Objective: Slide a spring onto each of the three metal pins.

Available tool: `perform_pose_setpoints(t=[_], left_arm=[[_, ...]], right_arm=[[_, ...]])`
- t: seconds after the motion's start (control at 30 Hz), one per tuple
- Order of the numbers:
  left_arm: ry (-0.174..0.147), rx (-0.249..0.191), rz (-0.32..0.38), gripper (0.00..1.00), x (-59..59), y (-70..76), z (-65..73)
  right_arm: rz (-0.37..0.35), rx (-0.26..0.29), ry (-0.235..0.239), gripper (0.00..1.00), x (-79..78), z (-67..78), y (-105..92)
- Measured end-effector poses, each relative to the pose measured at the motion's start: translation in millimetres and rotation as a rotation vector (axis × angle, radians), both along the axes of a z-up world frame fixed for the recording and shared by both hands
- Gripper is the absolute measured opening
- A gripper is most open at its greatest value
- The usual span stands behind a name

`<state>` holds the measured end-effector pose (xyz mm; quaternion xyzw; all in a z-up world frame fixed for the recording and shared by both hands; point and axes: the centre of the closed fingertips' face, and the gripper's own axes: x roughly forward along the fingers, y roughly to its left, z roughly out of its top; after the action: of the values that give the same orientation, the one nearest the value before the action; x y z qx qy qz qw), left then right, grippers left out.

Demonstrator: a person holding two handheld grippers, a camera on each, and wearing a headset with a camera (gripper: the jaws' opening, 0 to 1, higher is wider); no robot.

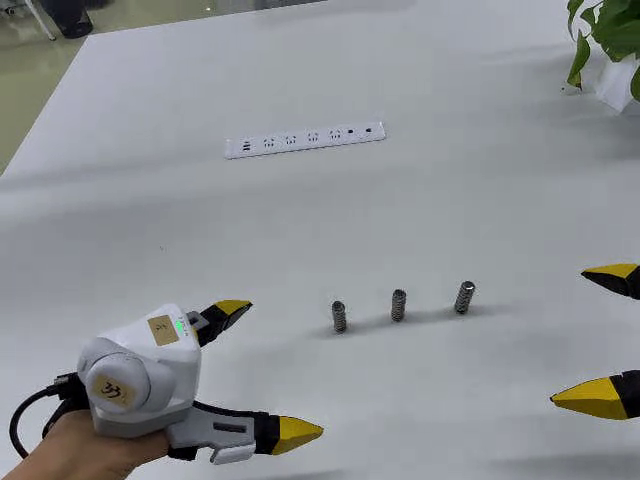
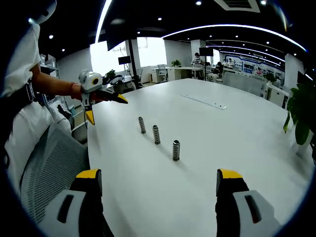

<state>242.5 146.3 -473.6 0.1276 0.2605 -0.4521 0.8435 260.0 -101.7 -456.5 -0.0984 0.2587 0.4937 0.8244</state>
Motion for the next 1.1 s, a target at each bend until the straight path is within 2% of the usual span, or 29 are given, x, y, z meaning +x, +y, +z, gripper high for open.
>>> perform_pose_setpoints(t=[0.4,1.1], left_arm=[[0.002,-0.005,0.009,1.0,2.1,3.0,1.9],[-0.003,-0.011,0.001,1.0,1.1,-0.8,2.8]], right_arm=[[-0.001,-0.003,-0.003,0.97,0.5,-0.3,1.7],[0.005,-0.002,0.004,0.96,-3.9,-1.2,2.7]])
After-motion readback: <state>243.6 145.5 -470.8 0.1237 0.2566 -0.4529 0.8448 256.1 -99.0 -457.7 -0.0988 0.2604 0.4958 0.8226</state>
